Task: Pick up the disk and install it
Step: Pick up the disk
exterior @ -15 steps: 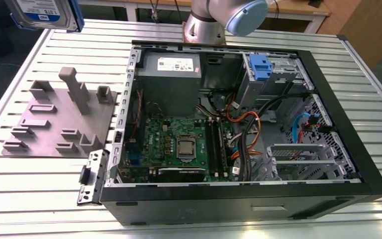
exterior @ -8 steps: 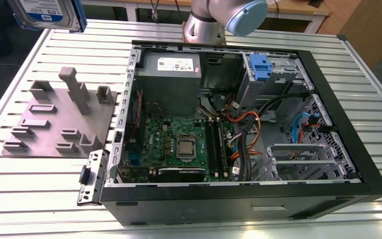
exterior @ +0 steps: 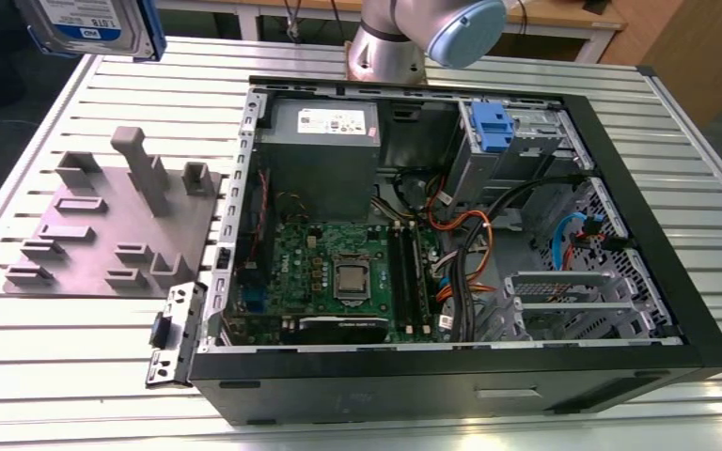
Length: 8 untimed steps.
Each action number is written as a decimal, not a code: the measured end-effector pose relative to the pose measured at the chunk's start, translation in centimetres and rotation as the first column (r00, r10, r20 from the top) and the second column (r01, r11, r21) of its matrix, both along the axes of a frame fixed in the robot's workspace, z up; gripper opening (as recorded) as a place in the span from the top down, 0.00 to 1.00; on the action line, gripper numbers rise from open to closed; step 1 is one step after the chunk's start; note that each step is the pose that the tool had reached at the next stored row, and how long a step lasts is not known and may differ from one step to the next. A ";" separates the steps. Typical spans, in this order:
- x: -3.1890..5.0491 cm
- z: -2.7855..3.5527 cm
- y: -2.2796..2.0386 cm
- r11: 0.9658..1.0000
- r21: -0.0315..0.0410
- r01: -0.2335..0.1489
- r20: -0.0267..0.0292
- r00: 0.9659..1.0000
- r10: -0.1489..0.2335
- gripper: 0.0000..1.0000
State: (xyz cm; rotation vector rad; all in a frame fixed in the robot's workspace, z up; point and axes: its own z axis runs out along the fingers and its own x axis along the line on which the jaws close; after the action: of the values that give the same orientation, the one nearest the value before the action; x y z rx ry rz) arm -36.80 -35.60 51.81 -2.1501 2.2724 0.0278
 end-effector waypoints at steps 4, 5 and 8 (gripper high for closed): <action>0.10 0.00 0.00 1.000 0.000 0.000 0.000 1.000 0.000 0.64; 0.12 0.00 0.00 1.000 0.000 0.000 0.000 1.000 0.000 0.64; 0.19 0.00 0.00 1.000 0.000 0.000 0.000 1.000 0.000 0.64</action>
State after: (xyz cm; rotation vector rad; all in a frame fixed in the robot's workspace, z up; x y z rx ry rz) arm -36.61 -35.60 51.81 -2.1501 2.2723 0.0279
